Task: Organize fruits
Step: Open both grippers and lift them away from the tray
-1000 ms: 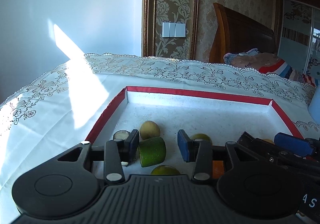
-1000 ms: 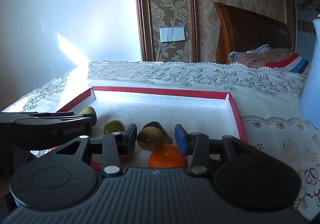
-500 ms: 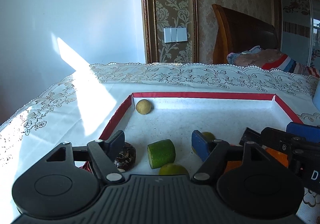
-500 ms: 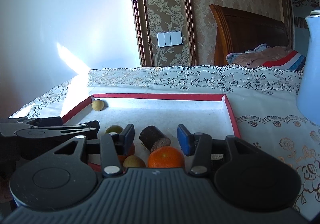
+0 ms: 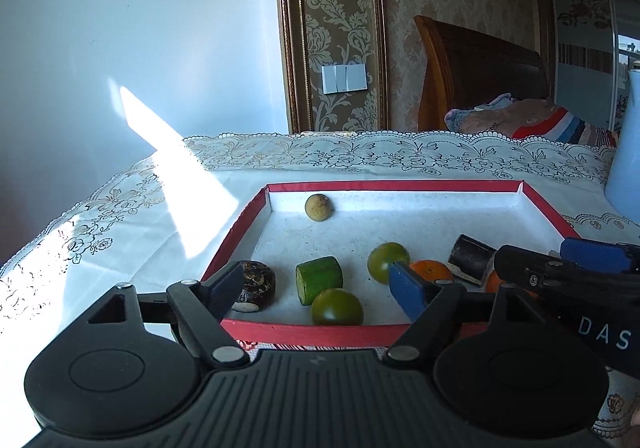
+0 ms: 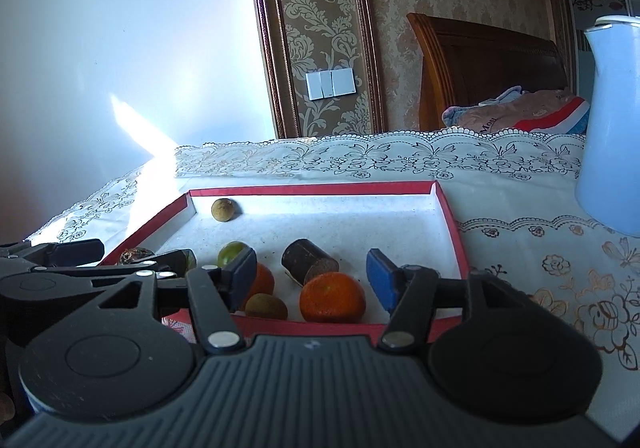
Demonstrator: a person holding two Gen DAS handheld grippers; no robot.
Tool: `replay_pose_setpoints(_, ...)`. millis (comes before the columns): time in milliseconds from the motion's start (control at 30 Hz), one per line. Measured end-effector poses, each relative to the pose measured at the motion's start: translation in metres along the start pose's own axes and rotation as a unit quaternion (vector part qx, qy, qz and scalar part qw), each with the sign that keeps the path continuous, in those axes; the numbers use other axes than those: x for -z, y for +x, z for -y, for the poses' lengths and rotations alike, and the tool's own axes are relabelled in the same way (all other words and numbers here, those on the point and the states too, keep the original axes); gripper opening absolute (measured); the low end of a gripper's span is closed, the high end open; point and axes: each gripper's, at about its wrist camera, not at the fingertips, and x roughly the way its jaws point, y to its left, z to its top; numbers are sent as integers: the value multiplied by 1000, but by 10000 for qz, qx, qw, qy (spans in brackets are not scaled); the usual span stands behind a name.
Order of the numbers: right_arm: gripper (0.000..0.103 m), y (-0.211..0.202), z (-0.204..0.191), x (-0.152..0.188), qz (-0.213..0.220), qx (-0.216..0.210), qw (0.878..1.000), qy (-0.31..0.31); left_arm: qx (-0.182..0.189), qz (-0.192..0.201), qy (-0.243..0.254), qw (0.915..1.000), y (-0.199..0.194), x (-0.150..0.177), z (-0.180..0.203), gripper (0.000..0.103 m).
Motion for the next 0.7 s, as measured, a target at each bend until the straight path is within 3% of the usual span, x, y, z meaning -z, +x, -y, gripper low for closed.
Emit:
replay_pose_setpoints(233,76,-17,-2,12,49,54,9999,102,-1,-81,-101,9999,-16,8,-9,88)
replay_pose_setpoints(700,79,-36,-12,29,56,92,9999,127,74,-331,-251,9991,-34,25,-22,91)
